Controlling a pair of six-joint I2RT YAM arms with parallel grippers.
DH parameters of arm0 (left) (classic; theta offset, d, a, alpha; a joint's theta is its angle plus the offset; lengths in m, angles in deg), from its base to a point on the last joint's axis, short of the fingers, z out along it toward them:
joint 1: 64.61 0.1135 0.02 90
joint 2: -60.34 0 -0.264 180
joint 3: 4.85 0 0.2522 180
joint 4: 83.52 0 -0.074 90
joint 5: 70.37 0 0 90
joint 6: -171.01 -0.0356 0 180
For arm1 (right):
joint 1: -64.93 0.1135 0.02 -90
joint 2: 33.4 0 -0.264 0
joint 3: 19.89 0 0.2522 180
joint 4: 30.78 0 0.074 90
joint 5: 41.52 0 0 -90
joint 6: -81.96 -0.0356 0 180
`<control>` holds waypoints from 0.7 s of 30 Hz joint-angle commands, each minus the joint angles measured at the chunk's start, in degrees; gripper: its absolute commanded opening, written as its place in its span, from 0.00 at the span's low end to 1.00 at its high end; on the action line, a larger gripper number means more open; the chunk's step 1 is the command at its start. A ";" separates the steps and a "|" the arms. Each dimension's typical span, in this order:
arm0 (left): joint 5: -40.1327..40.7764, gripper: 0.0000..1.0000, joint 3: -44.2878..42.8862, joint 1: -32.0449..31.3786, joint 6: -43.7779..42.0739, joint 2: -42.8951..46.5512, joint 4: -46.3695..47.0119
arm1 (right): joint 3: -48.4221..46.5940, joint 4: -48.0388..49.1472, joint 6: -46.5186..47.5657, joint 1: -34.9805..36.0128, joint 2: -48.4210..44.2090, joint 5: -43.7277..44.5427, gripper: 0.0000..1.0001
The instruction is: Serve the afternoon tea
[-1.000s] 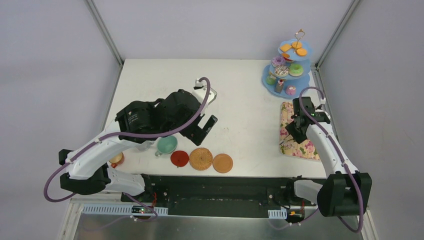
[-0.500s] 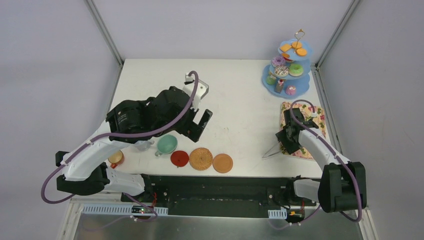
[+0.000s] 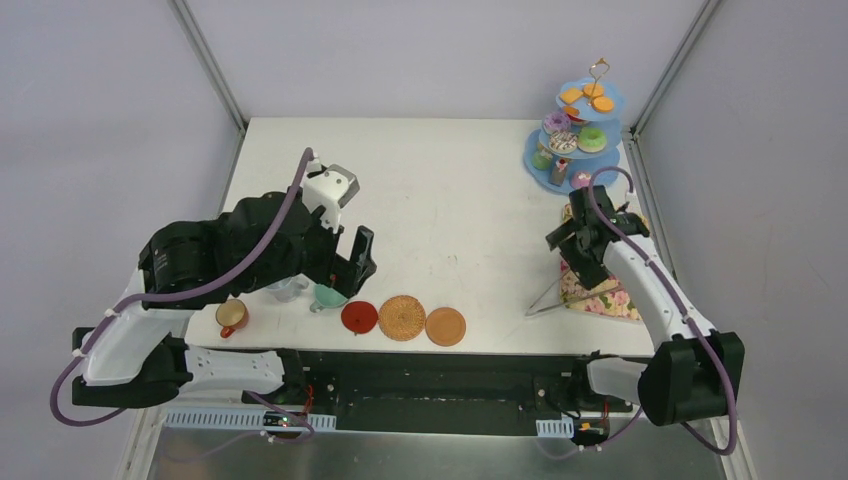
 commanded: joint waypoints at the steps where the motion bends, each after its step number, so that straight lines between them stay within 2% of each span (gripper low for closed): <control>1: -3.75 1.00 1.41 0.12 -1.33 1.33 1.43 | -14.08 -10.48 3.73 5.35 1.59 1.76 0.94; 5: -2.60 1.00 1.33 0.12 -3.75 2.54 2.01 | -23.46 -12.06 7.03 20.02 7.44 0.81 0.87; 9: -1.01 1.00 1.98 0.12 -4.92 4.25 4.39 | -29.58 -13.28 5.77 38.60 15.88 0.96 0.84; 12: 1.18 1.00 0.10 0.11 -3.66 3.36 4.55 | -33.14 -16.90 1.59 47.79 24.25 1.42 0.81; 15: 3.02 1.00 -0.94 0.08 -1.35 2.60 5.20 | -32.18 -15.77 -2.42 53.62 28.79 1.22 0.77; 17: 4.75 1.00 -1.44 0.12 0.10 2.21 5.59 | -28.56 -12.20 -4.75 55.13 28.97 -0.08 0.73; 21: 9.71 1.00 -2.75 0.12 2.97 0.05 5.22 | -21.32 -4.86 -7.01 56.19 27.65 -2.00 0.60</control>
